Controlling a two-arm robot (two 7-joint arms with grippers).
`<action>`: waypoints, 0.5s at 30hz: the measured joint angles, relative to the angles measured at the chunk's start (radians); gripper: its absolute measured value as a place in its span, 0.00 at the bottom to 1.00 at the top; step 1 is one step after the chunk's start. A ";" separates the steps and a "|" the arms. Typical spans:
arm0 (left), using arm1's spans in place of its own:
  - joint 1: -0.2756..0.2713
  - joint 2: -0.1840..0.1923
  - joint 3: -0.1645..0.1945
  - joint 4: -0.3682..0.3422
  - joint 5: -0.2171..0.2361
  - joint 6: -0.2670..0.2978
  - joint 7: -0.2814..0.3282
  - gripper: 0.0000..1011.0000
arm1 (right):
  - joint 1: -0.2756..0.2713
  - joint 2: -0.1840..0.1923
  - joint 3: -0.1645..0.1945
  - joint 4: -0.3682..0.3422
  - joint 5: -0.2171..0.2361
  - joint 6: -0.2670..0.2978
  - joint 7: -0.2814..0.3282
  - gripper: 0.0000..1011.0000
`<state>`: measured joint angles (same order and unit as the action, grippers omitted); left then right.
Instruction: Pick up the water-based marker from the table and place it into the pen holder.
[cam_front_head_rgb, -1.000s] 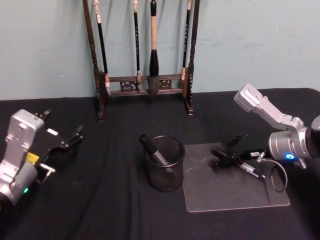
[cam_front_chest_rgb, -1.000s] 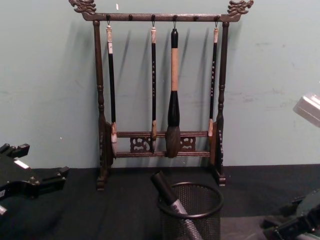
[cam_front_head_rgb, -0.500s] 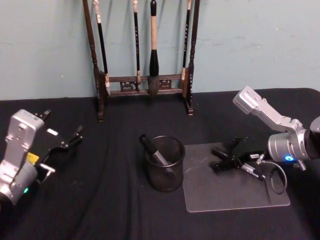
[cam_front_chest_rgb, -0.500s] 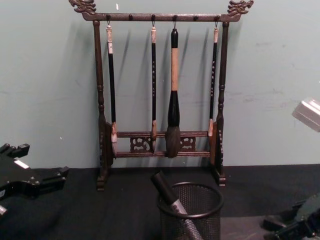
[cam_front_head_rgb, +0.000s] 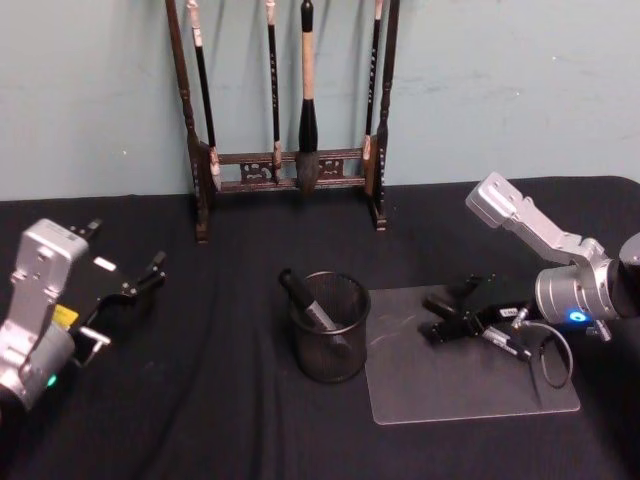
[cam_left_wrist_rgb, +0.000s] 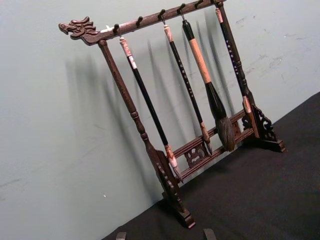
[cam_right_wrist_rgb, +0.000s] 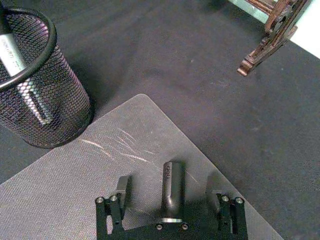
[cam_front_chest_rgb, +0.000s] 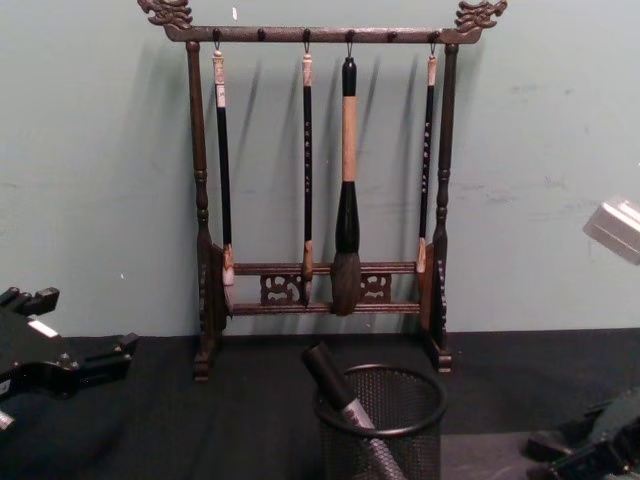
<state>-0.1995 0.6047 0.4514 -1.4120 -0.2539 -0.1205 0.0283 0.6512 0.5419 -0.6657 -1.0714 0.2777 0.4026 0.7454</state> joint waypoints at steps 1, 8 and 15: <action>0.000 0.000 0.000 0.000 0.000 0.000 0.000 0.99 | 0.000 0.000 0.000 0.000 0.000 0.000 0.000 0.97; 0.000 0.000 0.000 0.000 0.000 0.000 0.000 0.99 | 0.000 0.001 0.000 0.000 0.000 0.000 0.000 0.78; 0.000 0.000 0.000 0.000 0.000 0.000 0.000 0.99 | 0.000 0.001 0.000 -0.001 0.000 0.000 0.000 0.48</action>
<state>-0.1995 0.6047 0.4514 -1.4119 -0.2539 -0.1205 0.0283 0.6514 0.5430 -0.6657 -1.0725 0.2779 0.4026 0.7456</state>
